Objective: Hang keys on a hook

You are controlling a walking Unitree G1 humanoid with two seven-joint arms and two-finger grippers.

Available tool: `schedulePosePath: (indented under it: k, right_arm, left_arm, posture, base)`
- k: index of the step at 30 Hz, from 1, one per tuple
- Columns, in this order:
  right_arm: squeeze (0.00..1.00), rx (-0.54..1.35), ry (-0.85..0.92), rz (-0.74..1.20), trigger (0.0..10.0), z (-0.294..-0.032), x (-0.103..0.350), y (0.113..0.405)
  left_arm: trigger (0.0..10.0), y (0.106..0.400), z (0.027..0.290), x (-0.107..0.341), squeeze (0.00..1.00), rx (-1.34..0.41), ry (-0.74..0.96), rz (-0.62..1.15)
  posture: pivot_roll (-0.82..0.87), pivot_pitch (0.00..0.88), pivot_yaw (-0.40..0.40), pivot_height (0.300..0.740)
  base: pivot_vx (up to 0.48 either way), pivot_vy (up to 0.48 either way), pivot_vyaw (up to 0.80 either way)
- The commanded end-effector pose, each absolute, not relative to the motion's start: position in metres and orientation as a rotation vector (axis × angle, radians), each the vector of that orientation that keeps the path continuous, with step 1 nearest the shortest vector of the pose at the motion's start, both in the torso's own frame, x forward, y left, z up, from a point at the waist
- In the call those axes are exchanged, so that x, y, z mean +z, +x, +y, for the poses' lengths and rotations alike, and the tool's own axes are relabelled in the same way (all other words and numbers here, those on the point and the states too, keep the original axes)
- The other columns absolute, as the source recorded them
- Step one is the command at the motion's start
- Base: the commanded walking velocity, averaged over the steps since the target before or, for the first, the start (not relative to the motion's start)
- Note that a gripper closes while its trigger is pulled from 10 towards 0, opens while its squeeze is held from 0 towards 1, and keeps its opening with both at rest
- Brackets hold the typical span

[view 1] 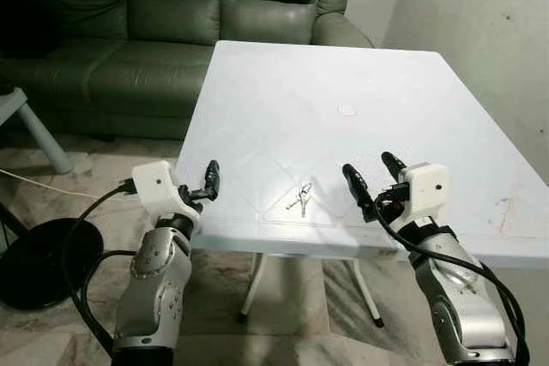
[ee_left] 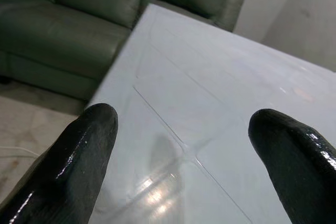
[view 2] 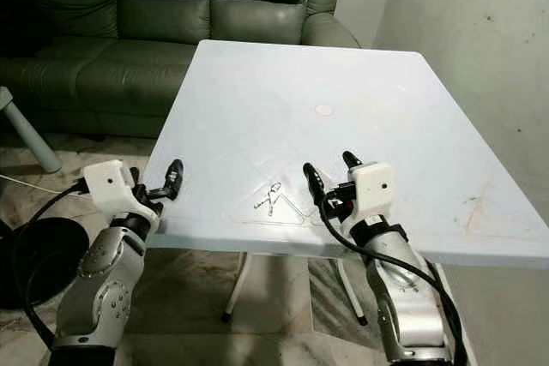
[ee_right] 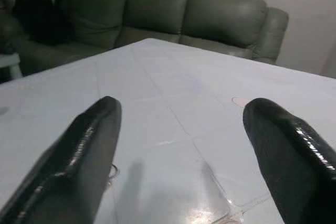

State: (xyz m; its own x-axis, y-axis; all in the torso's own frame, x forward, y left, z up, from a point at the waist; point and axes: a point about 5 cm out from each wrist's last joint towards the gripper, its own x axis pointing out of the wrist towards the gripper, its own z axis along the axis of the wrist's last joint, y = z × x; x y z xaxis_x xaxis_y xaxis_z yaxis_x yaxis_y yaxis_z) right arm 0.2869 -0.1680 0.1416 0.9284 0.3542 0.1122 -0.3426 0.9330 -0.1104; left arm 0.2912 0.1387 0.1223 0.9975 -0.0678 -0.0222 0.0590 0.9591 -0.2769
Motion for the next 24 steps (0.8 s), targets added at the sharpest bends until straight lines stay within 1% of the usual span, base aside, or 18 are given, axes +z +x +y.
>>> schedulePosePath:
  k: [1,2,3,7,8,9,13,16,24]
  right_arm:
    - [1.0,0.381,-0.139,-0.107,10.0,-0.17,0.14,0.292]
    - [1.0,0.386,-0.154,-0.098,10.0,-0.17,0.139,0.294]
    - [0.0,0.394,-0.17,-0.08,10.0,-0.17,0.138,0.297]
    - [0.0,0.431,-0.184,-0.036,10.0,-0.169,0.135,0.309]
    - [0.0,0.445,-0.199,-0.011,10.0,-0.166,0.134,0.316]
    - [0.0,0.445,-0.199,-0.011,10.0,-0.166,0.134,0.316]
    - [0.0,0.536,-0.223,-0.017,10.0,-0.155,0.134,0.325]
    - [0.0,0.585,-0.209,-0.008,10.0,-0.146,0.134,0.334]
    - [0.0,0.666,-0.174,-0.006,10.0,-0.125,0.137,0.349]
  left_arm:
    - [10.0,0.288,0.129,0.125,0.0,-0.126,-0.253,0.03]
    - [10.0,0.287,0.127,0.125,0.0,-0.139,-0.246,0.031]
    - [10.0,0.286,0.124,0.124,0.0,-0.161,-0.238,0.034]
    - [10.0,0.282,0.115,0.123,0.0,-0.209,-0.217,0.045]
    - [10.0,0.279,0.109,0.125,0.0,-0.243,-0.209,0.041]
    - [10.0,0.279,0.109,0.125,0.0,-0.243,-0.209,0.041]
    - [10.0,0.275,0.1,0.125,0.0,-0.285,-0.198,0.045]
    - [10.0,0.272,0.091,0.124,0.0,-0.324,-0.184,0.047]
    - [10.0,0.267,0.084,0.125,0.0,-0.351,-0.188,0.055]
  posture:
    - [0.02,0.069,-0.059,0.732]
    - [0.02,0.073,-0.06,0.732]
    - [0.02,0.076,-0.06,0.732]
    - [0.02,0.083,-0.059,0.732]
    - [0.02,0.086,-0.059,0.732]
    - [0.02,0.086,-0.059,0.732]
    - [0.02,0.089,-0.057,0.732]
    - [0.03,0.094,-0.06,0.732]
    - [0.04,0.1,-0.062,0.732]
  base:
    - [0.0,0.0,0.0]
    - [0.0,0.0,0.0]
    - [0.0,0.0,0.0]
    - [0.0,0.0,0.0]
    - [0.0,0.0,0.0]
    - [0.0,0.0,0.0]
    - [0.0,0.0,0.0]
    - [0.0,0.0,0.0]
    - [0.0,0.0,0.0]
